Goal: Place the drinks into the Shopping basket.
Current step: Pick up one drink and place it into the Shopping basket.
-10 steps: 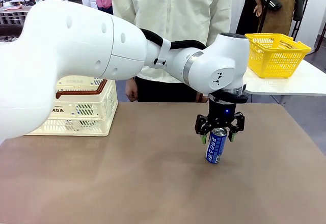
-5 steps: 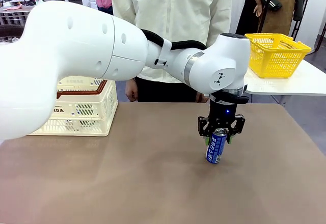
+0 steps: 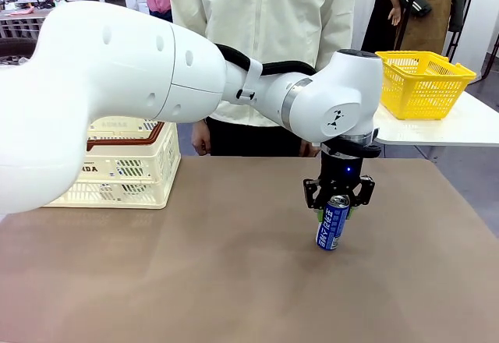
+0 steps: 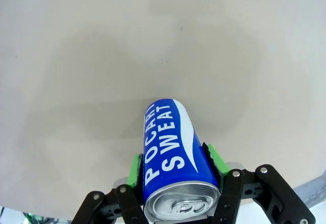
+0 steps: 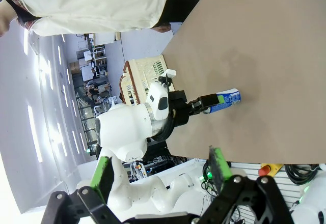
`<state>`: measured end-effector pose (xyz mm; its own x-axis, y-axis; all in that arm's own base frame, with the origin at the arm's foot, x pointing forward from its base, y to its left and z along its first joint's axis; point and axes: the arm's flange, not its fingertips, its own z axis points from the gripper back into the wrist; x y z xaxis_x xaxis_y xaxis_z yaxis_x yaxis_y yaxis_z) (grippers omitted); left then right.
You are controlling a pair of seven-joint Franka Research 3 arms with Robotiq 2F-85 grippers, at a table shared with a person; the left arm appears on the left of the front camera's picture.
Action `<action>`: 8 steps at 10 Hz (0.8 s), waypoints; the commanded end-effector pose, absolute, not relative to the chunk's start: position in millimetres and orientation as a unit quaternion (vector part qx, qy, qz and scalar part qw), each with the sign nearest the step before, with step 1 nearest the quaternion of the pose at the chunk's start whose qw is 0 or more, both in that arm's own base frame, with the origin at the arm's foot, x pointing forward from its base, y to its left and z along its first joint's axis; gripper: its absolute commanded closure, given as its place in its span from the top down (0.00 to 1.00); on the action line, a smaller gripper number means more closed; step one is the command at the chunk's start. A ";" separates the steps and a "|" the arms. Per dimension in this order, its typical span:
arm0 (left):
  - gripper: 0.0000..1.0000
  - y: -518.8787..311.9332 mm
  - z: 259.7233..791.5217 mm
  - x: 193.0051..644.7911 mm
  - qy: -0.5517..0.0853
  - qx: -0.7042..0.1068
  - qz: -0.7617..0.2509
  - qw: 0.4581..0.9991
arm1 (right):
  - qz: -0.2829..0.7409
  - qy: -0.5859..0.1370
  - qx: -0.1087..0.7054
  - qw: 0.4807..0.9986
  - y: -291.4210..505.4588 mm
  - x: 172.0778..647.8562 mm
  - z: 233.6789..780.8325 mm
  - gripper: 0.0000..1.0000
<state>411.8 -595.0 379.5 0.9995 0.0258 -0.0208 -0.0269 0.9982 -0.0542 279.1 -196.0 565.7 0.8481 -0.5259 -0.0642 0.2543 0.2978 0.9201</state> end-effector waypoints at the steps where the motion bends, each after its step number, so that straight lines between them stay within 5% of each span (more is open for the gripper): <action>1: 0.00 -593.9 380.2 411.1 0.012 -0.026 0.011 1.000 | -0.248 -0.123 0.544 0.792 -195.4 279.7 568.7 1.00; 3: 0.00 -592.9 394.5 407.0 0.016 -0.030 0.012 0.999 | -0.248 -0.123 0.544 0.792 -195.4 279.7 568.7 1.00; 8: 0.00 -590.3 531.7 332.8 0.021 0.010 -0.046 0.999 | -0.248 -0.123 0.544 0.792 -195.4 279.7 568.7 1.00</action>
